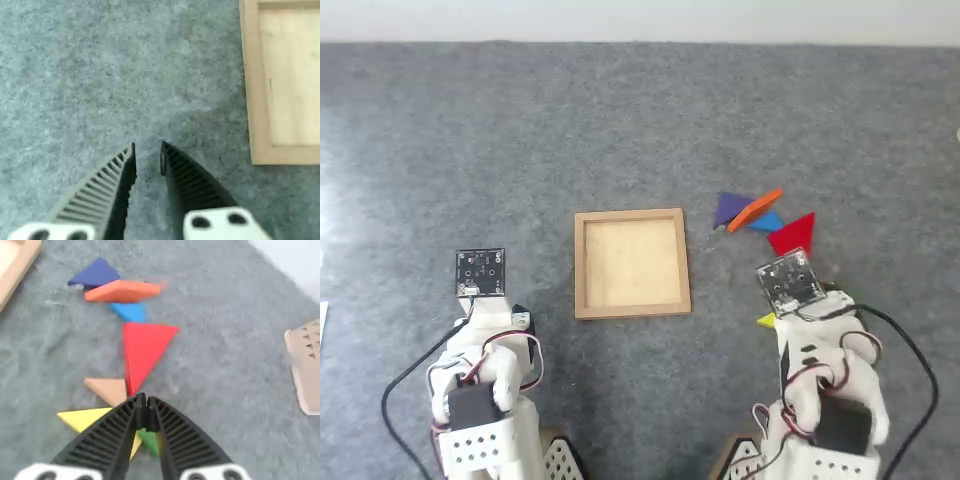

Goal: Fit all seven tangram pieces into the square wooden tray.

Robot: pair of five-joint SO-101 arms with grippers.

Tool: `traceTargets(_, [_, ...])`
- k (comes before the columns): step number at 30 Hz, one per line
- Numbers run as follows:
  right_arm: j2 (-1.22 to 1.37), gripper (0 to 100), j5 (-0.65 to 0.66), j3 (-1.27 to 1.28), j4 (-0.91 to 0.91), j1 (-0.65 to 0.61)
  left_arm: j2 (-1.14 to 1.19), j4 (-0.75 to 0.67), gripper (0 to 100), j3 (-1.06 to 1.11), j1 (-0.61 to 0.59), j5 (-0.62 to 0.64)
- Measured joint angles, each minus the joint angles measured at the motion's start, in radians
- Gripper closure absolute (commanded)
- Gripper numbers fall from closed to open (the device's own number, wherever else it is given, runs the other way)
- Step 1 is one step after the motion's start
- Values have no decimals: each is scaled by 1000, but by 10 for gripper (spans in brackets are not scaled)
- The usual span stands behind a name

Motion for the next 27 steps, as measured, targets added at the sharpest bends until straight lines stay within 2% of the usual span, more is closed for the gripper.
traceTargets(6, [219, 966, 0, -180, 71, 37, 0, 0, 918, 0, 0, 0])
traceTargets(12, [671, 829, -2, -382, 77, 28, 0, 0, 918, 0, 0, 0])
traceTargets(15, [855, 780, -2, -428, 75, -32, 0, 0, 918, 0, 0, 0])
traceTargets(20, [1034, 713, -52, -465, -20, -158, 0, 0, 918, 0, 0, 0])
traceTargets(27, [1261, 691, -163, -551, -198, -187, 0, 0, 918, 0, 0, 0])
